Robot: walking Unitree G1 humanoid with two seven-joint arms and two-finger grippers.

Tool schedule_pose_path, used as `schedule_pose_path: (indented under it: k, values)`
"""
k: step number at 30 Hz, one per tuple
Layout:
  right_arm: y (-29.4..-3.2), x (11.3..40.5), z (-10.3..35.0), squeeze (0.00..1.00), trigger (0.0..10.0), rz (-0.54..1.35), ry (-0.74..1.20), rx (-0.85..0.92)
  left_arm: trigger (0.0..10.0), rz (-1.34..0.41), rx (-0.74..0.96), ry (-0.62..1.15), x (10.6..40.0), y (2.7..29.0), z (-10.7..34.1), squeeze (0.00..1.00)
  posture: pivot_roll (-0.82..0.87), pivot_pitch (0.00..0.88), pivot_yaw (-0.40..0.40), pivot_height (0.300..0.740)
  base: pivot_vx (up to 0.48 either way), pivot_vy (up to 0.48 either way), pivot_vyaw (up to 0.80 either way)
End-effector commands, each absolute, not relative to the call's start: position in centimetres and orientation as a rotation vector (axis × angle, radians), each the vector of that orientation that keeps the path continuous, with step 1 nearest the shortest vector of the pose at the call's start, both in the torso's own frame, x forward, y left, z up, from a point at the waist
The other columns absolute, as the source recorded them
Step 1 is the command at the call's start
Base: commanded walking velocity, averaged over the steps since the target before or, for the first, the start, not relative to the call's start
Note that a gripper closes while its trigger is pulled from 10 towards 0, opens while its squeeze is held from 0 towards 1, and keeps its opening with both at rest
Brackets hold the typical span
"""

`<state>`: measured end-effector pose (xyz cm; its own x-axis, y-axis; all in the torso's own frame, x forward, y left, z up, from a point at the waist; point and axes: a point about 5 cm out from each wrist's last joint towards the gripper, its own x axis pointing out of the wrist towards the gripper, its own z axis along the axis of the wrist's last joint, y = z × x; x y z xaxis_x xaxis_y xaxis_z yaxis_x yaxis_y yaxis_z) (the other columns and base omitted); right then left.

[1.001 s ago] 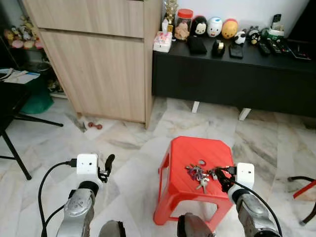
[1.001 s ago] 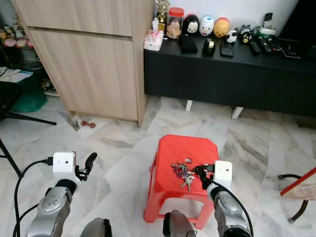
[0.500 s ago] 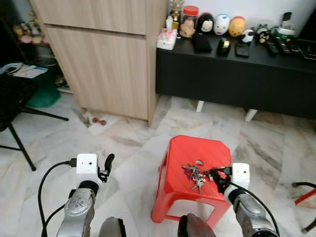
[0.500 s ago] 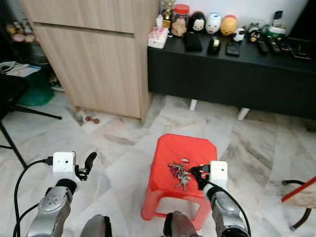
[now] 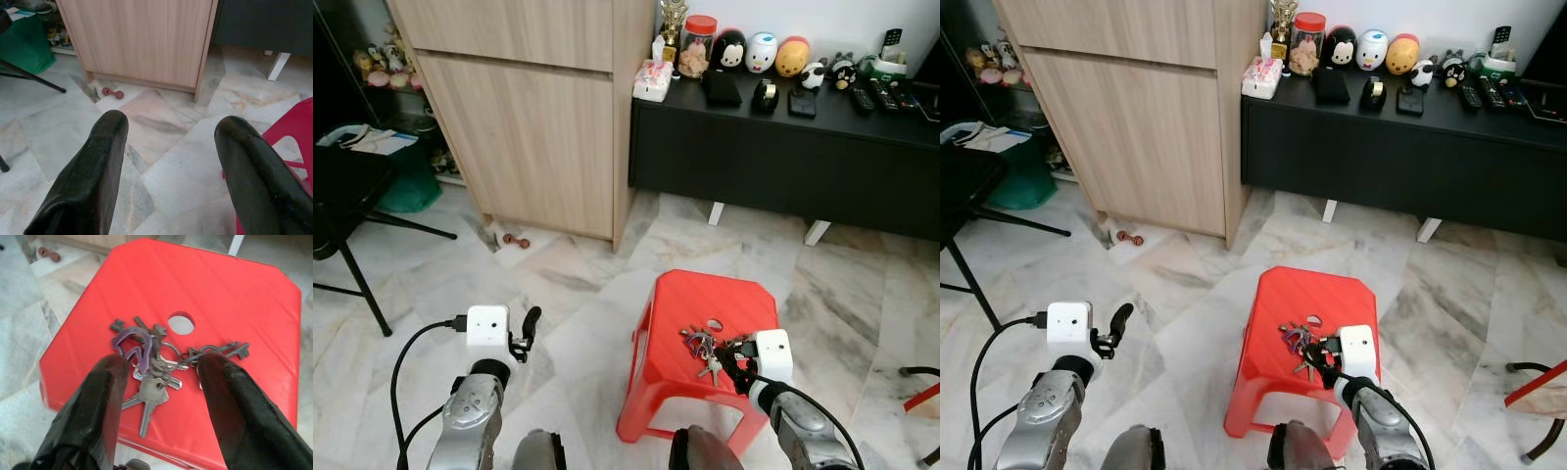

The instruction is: Hang keys on a hook

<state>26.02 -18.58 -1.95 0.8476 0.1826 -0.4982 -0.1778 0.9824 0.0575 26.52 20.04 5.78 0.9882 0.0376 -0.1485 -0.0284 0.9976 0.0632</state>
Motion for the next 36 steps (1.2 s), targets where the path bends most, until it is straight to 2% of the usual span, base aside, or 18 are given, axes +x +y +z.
schedule_pose_path:
  k: [1, 8, 26, 30, 36]
  values:
    - [-18.83, 25.91, -2.01, 0.0, 10.0, 0.187, 0.53, -0.009, 10.0, 0.028, 0.075, 0.156, 26.59, 19.92, 5.66, 0.0, -0.09, 0.098, -0.064, 0.638, 0.0, 0.0, 0.0]
    - [-18.7, 26.2, -1.7, 0.0, 10.0, 0.184, 0.501, 0.004, 10.0, 0.027, 0.078, 0.157, 26.61, 19.95, 5.58, 0.0, -0.08, 0.096, -0.064, 0.615, 0.0, 0.0, 0.0]
    - [-19.44, 26.1, -1.87, 0.0, 10.0, 0.137, 0.518, 0.009, 10.0, 0.032, 0.066, 0.155, 26.5, 19.8, 5.48, 0.0, -0.08, 0.096, -0.072, 0.615, 0.0, 0.0, 0.0]
    - [-19.43, 26.16, -1.91, 0.0, 10.0, 0.147, 0.527, -0.006, 10.0, 0.033, 0.066, 0.154, 26.52, 19.81, 5.49, 0.0, -0.08, 0.095, -0.072, 0.598, 0.0, 0.0, 0.0]
    - [-19.38, 26.3, -1.65, 0.0, 10.0, 0.129, 0.487, 0.035, 10.0, 0.034, 0.066, 0.155, 26.52, 19.83, 5.44, 0.0, -0.08, 0.093, -0.071, 0.598, 0.0, 0.0, 0.0]
